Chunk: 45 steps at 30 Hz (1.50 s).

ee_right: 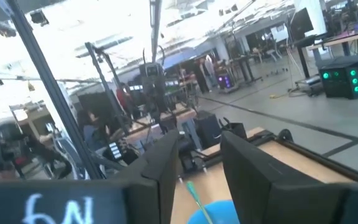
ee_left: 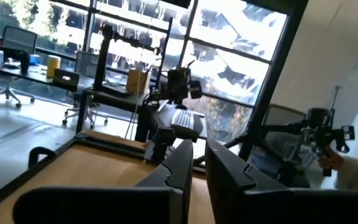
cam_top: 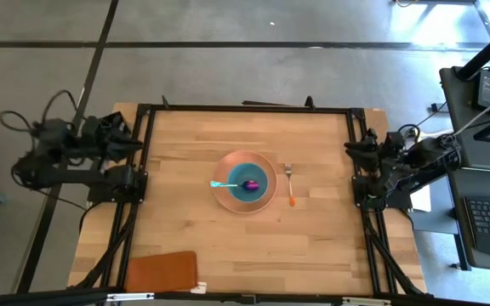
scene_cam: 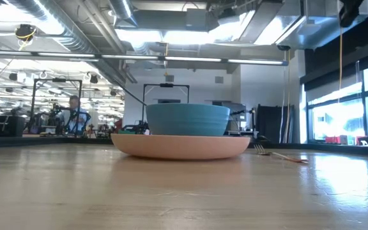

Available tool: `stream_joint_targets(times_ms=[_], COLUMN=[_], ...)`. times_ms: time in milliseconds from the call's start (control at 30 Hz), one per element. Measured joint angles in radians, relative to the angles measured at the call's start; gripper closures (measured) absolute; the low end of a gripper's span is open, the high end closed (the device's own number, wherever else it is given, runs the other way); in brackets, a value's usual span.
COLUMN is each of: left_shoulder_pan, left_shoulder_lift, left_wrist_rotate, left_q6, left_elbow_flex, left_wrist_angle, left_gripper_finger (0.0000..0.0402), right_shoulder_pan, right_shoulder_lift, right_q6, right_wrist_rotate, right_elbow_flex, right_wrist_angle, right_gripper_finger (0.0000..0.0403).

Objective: Set table place
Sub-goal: Return to Home Position

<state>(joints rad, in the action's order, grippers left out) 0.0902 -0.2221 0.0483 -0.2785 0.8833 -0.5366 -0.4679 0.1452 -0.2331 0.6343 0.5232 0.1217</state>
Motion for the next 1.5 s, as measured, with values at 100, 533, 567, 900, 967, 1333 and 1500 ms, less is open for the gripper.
stream_joint_targets(times_ms=[100, 533, 567, 900, 967, 1333, 1500], left_shoulder_pan=[0.000, 0.000, 0.000, 0.000, 0.000, 0.000, 0.000], left_shoulder_lift=[0.091, 0.218, 0.218, 0.219, 0.218, 0.219, 0.219], left_wrist_rotate=[0.000, 0.046, 0.063, 0.165, 0.175, 0.258, 0.258], left_q6=[-0.035, -0.105, -0.101, -0.098, -0.111, -0.161, -0.217], left_elbow_flex=[-0.153, -0.501, -0.520, -0.672, -0.694, -0.858, -0.876], left_wrist_angle=[0.132, 0.424, 0.442, 0.688, 0.682, 0.934, 0.919], left_gripper_finger=[0.0358, 0.0336, 0.0335, 0.0325, 0.0325, 0.0345, 0.0354], right_shoulder_pan=[0.000, 0.001, 0.001, 0.001, 0.001, 0.001, 0.001], right_shoulder_lift=[-0.042, -0.142, -0.144, -0.144, -0.144, -0.143, -0.143], right_q6=[-0.020, -0.020, -0.023, -0.023, -0.032, -0.093, -0.076], right_wrist_rotate=[0.004, -0.007, -0.006, -0.054, -0.056, -0.053, -0.052], right_elbow_flex=[-0.062, -0.276, -0.291, -0.443, -0.463, -0.517, -0.517], right_wrist_angle=[-0.036, -0.184, -0.202, -0.409, -0.423, -0.448, -0.444], right_gripper_finger=[0.0279, 0.0279, 0.0279, 0.0279, 0.0279, 0.0279, 0.0279])
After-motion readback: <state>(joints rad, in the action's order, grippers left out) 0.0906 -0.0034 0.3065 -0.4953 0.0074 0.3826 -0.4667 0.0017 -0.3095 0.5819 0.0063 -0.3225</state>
